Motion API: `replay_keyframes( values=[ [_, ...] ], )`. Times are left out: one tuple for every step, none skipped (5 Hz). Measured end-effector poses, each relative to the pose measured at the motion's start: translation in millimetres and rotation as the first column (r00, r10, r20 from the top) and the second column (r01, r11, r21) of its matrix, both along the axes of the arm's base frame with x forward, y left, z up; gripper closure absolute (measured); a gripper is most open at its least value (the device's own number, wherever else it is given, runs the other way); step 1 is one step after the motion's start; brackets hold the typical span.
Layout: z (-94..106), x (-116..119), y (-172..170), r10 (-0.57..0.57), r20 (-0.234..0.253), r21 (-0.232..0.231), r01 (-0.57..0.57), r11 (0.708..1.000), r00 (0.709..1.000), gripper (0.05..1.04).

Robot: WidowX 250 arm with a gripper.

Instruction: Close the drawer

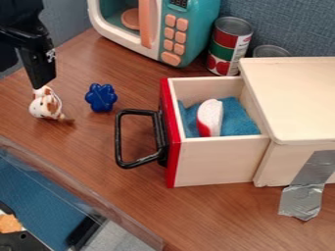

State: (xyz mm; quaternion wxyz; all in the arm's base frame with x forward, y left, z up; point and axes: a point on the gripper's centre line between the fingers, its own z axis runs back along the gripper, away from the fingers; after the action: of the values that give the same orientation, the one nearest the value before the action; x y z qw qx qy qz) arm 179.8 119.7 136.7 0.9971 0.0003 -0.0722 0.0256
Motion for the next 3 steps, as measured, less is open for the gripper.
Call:
replay_keyframes(
  values=[
    [-4.6,-1.0,-0.7,-0.004,-0.011,-0.008,0.004,1.000,1.000,0.083],
    [-23.2,-1.5,1.8,-0.098,-0.015,0.022,0.098,0.995,0.995,0.083],
    [-43.9,0.7,4.6,-0.167,-0.036,0.051,0.169,0.984,0.985,0.083]
  ],
)
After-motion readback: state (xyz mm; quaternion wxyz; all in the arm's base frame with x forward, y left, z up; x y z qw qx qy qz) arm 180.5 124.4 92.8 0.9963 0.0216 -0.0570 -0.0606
